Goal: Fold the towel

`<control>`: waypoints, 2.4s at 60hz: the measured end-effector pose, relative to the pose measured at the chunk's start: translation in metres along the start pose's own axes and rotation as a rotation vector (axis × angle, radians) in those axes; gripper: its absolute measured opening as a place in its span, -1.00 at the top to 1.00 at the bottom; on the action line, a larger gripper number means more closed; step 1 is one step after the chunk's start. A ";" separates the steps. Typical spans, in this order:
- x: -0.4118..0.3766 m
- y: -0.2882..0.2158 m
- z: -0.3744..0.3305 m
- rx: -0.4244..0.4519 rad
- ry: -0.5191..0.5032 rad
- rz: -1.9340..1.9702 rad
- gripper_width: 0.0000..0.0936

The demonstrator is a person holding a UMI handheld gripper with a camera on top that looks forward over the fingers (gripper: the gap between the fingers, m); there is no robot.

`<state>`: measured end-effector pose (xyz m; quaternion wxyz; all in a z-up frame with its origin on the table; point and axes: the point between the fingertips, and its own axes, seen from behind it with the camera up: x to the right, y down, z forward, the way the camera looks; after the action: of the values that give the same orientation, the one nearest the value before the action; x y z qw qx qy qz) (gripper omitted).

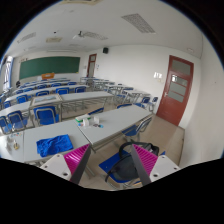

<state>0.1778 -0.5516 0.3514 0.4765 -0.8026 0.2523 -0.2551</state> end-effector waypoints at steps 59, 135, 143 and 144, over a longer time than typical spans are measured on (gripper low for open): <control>-0.521 0.148 0.163 -0.130 -0.600 -0.238 -0.81; -0.531 0.103 0.273 -0.334 -0.854 -0.140 0.12; -0.490 0.114 0.302 -0.302 -0.744 -0.214 -0.83; -0.488 0.112 0.301 -0.296 -0.741 -0.218 -0.82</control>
<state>-0.0075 -0.0912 0.0435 0.3847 -0.9220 0.0114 0.0411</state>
